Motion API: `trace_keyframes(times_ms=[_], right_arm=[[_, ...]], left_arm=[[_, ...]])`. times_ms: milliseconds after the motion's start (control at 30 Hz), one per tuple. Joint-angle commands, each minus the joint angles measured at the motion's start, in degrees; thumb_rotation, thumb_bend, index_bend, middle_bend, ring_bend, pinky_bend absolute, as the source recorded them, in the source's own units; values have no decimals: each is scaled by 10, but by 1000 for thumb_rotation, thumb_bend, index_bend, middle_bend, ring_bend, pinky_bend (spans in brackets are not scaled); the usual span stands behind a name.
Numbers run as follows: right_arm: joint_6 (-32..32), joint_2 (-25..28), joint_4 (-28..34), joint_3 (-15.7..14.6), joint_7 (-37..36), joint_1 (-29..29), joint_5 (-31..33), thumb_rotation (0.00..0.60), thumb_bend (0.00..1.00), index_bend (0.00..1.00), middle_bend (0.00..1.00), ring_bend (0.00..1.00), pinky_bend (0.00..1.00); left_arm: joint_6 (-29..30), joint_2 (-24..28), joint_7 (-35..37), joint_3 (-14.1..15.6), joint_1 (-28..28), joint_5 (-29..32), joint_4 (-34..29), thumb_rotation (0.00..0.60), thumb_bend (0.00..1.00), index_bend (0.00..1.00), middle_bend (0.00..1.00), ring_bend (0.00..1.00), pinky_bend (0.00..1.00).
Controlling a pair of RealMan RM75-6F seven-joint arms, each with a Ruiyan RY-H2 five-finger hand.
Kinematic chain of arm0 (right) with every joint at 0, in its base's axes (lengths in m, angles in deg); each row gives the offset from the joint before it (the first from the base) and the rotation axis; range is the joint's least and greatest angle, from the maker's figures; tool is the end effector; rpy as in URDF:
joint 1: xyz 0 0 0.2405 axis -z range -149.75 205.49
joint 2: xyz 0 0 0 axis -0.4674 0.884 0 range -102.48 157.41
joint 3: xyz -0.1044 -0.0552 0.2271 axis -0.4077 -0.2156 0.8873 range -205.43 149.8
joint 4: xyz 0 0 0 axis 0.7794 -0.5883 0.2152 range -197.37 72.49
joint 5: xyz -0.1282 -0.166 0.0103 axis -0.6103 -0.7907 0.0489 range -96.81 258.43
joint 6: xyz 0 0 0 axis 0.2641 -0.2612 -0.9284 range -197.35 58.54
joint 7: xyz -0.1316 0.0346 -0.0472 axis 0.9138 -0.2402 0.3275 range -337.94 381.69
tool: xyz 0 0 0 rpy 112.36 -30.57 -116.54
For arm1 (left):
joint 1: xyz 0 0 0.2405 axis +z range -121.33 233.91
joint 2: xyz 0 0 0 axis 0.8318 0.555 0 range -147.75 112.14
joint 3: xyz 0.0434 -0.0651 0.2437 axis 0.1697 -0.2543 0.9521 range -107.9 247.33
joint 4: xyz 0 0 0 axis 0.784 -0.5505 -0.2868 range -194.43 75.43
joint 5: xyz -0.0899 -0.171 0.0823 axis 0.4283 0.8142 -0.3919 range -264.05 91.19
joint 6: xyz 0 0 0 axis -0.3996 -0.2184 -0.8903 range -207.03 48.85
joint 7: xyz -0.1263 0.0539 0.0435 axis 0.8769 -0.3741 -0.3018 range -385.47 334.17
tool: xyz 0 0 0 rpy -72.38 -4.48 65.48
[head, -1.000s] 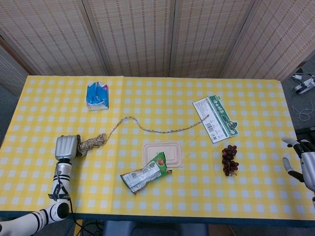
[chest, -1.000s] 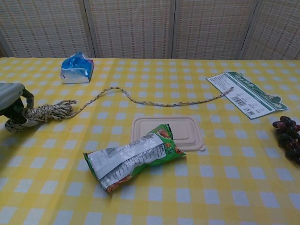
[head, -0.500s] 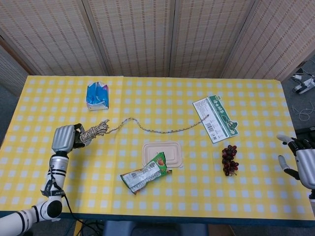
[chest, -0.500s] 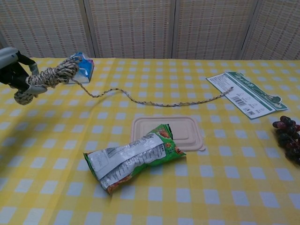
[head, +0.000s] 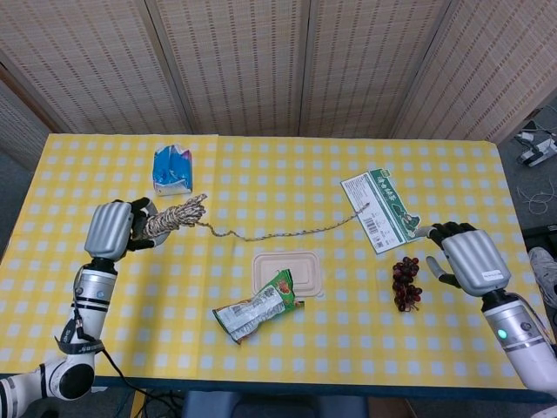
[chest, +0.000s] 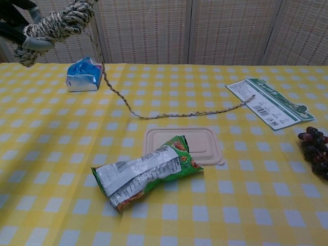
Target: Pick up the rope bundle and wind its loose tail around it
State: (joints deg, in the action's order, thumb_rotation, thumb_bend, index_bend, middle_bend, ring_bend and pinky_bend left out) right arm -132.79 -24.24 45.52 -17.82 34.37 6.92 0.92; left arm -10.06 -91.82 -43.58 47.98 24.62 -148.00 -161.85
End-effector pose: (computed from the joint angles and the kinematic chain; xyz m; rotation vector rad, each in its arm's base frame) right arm -0.2202 -0.2678 0.1700 1.7201 -0.7895 0.8177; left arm -0.1531 0.3407 0.1145 -1.4154 -0.9574 -1.1751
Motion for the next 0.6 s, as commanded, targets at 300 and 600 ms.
trace_keyframes(times_ms=[300, 600], right_arm=[[173, -142, -119, 36, 123, -184, 180, 600, 397, 336, 364, 336, 395], [210, -264, -249, 9, 214, -274, 287, 600, 397, 336, 357, 336, 395]], left_arm=[[8, 30, -30, 2, -11, 36, -48, 531, 270, 788, 901, 694, 484], [19, 39, -38, 14, -13, 47, -62, 532, 270, 788, 901, 694, 484]])
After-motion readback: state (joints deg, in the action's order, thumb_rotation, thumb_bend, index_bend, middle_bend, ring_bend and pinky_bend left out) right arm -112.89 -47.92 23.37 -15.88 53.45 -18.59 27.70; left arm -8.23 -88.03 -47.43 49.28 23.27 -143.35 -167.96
